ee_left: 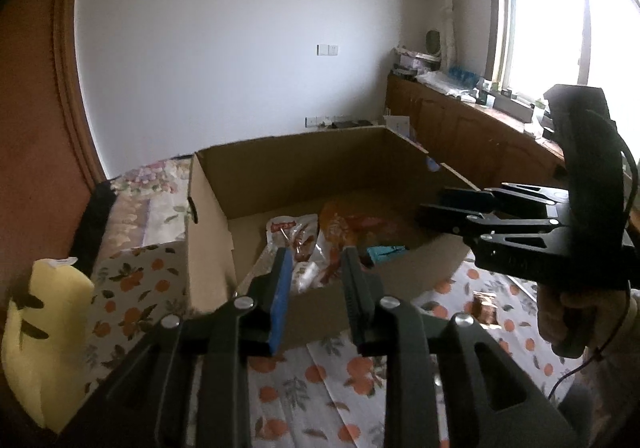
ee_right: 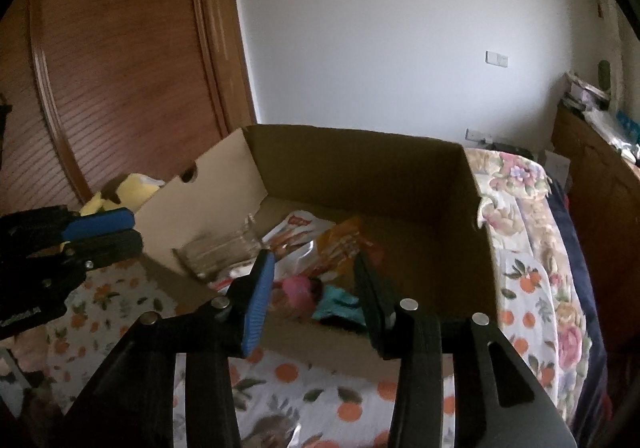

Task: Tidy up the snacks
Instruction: 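Lower both packets into the box and open both tools, then move both tools back down to the last snack packets on the bed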

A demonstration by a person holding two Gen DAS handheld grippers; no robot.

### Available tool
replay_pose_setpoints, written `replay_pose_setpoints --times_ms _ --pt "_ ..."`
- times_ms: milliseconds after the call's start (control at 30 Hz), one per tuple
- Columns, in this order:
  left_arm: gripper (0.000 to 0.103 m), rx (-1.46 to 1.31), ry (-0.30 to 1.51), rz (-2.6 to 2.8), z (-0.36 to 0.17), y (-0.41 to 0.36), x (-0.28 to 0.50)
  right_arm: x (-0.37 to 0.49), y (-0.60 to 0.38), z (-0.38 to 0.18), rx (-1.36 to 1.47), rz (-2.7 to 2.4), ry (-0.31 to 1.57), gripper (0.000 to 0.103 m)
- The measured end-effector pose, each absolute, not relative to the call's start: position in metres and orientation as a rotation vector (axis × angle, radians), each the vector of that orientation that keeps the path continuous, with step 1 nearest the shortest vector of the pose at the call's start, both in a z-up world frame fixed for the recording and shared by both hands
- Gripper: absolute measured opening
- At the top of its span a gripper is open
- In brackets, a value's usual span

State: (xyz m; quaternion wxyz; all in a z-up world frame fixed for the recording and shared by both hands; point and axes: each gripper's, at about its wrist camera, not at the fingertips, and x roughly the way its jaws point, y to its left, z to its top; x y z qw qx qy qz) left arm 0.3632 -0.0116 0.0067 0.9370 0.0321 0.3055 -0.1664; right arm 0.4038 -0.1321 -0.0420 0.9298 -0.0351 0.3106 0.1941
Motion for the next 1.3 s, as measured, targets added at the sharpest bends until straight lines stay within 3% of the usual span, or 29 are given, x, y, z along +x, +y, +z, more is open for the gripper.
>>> replay_pose_setpoints --times_ms 800,1300 --pt "0.029 0.057 0.563 -0.335 0.037 -0.028 0.2 0.23 -0.199 -0.009 0.016 0.292 0.609 0.044" --pt "0.031 0.053 0.499 -0.321 0.051 -0.026 0.124 0.169 -0.21 0.003 0.067 0.262 0.545 0.083"
